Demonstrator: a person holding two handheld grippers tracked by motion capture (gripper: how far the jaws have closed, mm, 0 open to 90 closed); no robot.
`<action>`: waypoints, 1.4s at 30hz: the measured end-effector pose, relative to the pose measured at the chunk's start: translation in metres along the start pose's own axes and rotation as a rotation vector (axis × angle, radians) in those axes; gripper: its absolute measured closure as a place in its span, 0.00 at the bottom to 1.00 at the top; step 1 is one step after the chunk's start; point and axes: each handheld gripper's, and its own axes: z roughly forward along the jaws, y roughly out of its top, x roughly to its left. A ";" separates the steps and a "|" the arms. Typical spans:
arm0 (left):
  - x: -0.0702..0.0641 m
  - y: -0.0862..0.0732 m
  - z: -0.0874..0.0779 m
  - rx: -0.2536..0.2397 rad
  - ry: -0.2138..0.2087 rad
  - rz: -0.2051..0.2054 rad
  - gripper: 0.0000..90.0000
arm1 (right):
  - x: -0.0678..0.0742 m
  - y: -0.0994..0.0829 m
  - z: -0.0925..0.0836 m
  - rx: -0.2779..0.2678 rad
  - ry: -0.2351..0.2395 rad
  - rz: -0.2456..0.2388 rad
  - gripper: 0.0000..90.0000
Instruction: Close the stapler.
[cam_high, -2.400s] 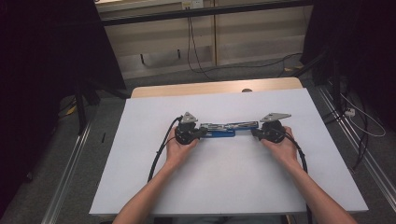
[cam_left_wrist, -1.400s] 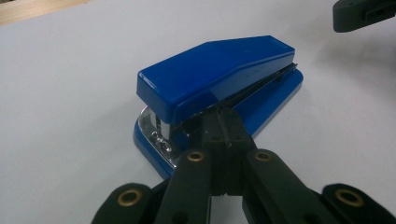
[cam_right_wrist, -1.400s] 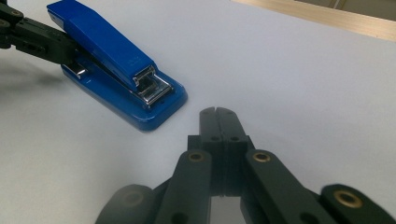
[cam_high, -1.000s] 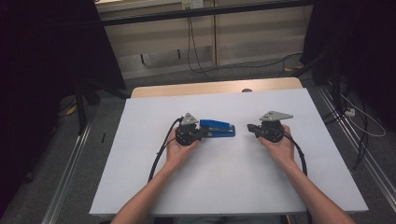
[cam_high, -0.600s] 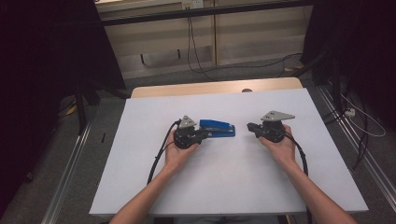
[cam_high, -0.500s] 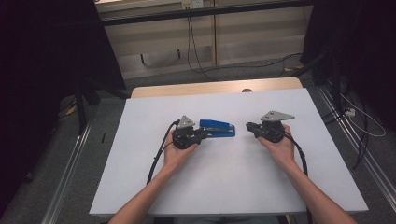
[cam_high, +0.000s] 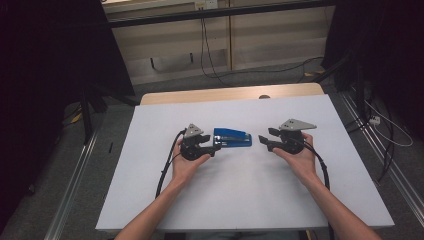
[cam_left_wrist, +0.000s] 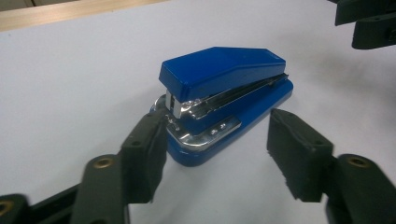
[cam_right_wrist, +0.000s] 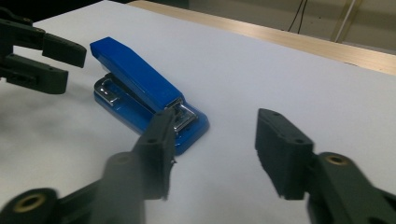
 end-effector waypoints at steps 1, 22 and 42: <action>-0.001 0.000 0.000 0.025 0.034 0.017 0.33 | 0.000 0.000 0.000 0.004 -0.009 0.028 0.33; -0.004 -0.001 -0.033 -0.057 0.054 0.012 0.05 | 0.017 0.002 -0.017 -0.043 -0.027 -0.003 0.05; -0.002 -0.027 -0.089 -0.122 0.136 0.030 0.05 | 0.024 -0.015 -0.049 -0.096 -0.125 0.019 0.03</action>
